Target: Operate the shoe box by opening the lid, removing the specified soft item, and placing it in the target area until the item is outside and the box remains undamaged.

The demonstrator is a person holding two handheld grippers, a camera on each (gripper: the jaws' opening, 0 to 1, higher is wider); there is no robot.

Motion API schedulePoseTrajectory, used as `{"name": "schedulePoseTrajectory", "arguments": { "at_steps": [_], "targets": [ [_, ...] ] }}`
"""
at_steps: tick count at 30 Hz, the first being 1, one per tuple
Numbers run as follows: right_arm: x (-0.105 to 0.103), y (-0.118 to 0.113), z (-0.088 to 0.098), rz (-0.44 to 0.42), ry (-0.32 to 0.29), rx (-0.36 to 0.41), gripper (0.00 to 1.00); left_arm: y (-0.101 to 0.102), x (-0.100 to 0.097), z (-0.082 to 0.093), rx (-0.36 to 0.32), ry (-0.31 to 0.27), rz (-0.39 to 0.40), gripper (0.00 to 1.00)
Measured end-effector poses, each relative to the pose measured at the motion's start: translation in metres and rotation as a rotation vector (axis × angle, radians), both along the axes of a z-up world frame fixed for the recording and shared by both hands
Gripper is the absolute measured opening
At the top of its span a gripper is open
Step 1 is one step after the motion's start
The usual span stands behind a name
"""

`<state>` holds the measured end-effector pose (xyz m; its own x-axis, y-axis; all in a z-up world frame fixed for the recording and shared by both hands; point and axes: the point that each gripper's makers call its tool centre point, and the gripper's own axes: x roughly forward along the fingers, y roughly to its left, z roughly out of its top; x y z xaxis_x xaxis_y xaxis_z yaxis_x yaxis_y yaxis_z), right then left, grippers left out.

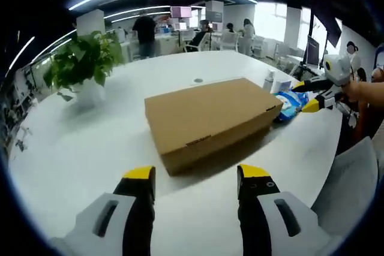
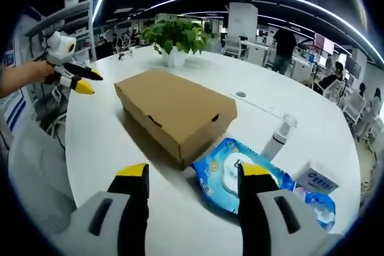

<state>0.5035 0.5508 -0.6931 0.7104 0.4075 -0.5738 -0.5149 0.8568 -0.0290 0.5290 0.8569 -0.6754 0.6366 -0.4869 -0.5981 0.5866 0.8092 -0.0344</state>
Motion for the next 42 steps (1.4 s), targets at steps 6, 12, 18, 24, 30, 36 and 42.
{"name": "schedulePoseTrajectory", "arguments": {
  "at_steps": [6, 12, 18, 24, 30, 36, 42],
  "targets": [
    [-0.029, -0.024, 0.004, -0.082, 0.001, 0.008, 0.65, -0.007, -0.025, 0.009, -0.018, -0.017, -0.002, 0.62],
    [-0.058, -0.042, 0.011, -0.141, -0.013, -0.012, 0.71, -0.014, -0.047, 0.019, -0.049, -0.039, 0.004, 0.68],
    [-0.083, -0.055, 0.019, -0.212, -0.02, 0.008, 0.78, -0.016, -0.067, 0.026, -0.05, -0.052, 0.008, 0.75],
    [-0.106, -0.059, 0.022, -0.226, -0.015, -0.011, 0.85, -0.021, -0.085, 0.034, -0.077, -0.072, -0.002, 0.83],
    [-0.122, -0.062, 0.027, -0.242, -0.045, 0.016, 0.96, -0.016, -0.091, 0.033, -0.105, -0.09, 0.016, 0.93],
    [-0.13, -0.063, 0.031, -0.258, -0.052, 0.046, 0.96, -0.01, -0.094, 0.032, -0.109, -0.105, 0.031, 1.0],
    [-0.131, -0.062, 0.032, -0.256, -0.061, 0.047, 0.96, -0.012, -0.098, 0.033, -0.117, -0.104, 0.016, 1.0]
  ]
}}
